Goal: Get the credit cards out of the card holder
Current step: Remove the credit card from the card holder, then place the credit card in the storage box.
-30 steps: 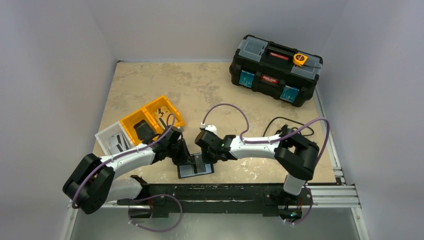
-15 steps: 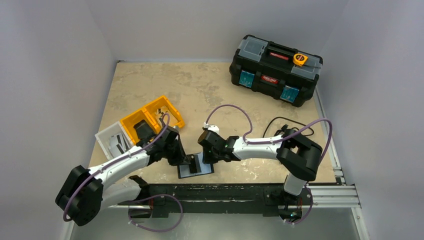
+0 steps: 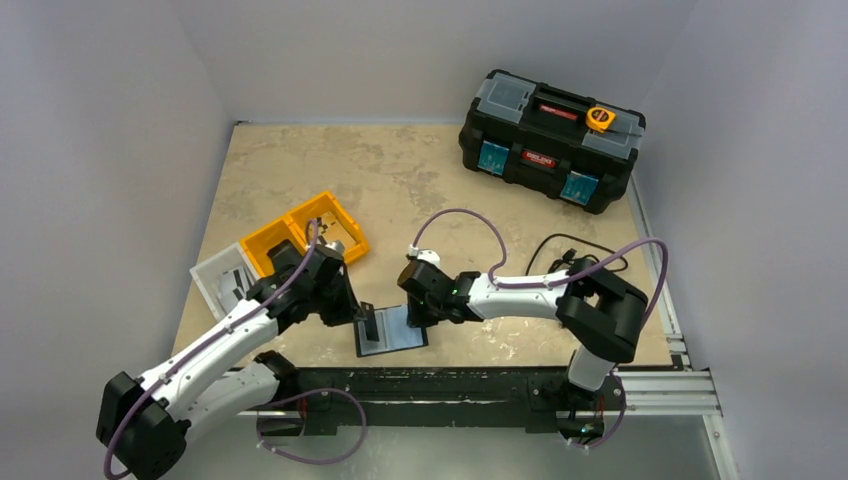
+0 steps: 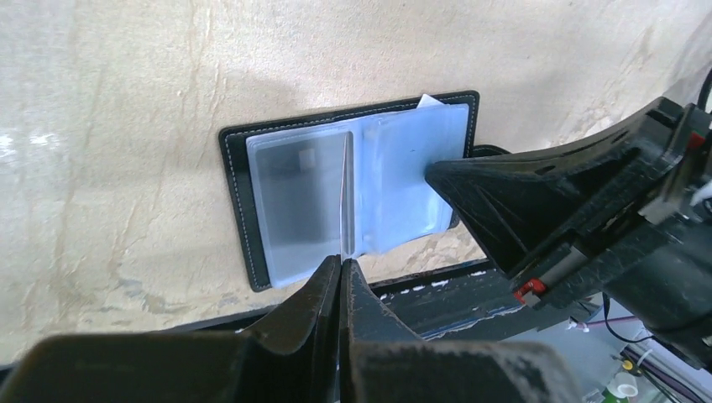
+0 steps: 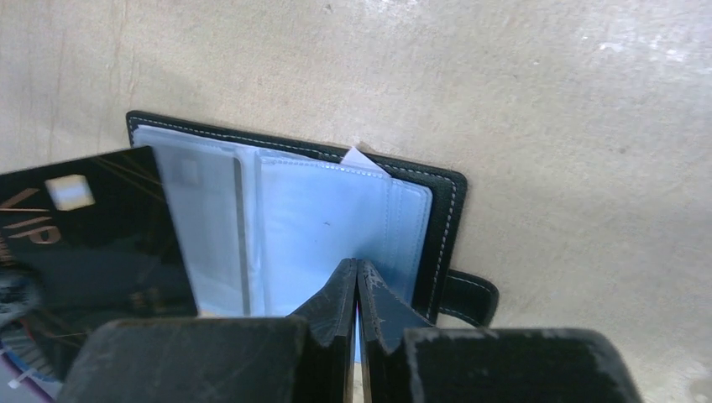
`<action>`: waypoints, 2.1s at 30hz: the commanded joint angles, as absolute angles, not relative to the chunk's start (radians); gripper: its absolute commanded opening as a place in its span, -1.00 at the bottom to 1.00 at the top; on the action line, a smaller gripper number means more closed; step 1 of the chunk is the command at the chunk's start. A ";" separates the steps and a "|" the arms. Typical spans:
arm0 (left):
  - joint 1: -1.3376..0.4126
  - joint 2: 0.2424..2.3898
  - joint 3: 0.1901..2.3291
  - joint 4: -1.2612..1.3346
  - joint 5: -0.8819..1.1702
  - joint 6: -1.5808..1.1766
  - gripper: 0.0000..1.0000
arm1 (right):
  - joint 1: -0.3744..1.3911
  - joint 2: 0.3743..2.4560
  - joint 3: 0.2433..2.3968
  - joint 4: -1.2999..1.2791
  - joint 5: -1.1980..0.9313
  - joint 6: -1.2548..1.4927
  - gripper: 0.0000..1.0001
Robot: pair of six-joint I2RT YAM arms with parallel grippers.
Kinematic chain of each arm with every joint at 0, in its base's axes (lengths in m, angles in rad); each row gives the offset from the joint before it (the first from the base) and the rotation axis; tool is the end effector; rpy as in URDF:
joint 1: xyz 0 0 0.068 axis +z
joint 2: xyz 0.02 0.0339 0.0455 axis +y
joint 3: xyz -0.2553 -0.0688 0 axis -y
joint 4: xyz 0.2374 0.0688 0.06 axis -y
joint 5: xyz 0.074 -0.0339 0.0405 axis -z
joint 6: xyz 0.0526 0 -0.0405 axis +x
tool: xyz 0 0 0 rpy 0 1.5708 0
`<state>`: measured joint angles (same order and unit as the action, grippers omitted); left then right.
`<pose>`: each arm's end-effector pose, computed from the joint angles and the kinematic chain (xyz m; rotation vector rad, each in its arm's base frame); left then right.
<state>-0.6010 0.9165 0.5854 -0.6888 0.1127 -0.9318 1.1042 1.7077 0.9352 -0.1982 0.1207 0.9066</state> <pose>0.1408 -0.1037 0.1881 -0.4092 2.7177 -0.6503 0.1577 0.2990 0.1395 -0.2126 2.6480 0.6079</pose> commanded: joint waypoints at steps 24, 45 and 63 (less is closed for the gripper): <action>-0.062 1.232 1.225 -1.000 -0.268 -0.647 -1.00 | 1.095 1.319 0.956 -0.264 0.249 0.775 0.91; 0.113 1.540 1.240 -0.858 -0.092 -0.632 -0.51 | 1.103 1.334 0.949 -0.353 0.263 0.789 0.98; 0.015 1.123 0.941 -0.847 0.183 -0.557 0.07 | 1.215 1.554 1.119 -0.401 0.314 0.812 0.91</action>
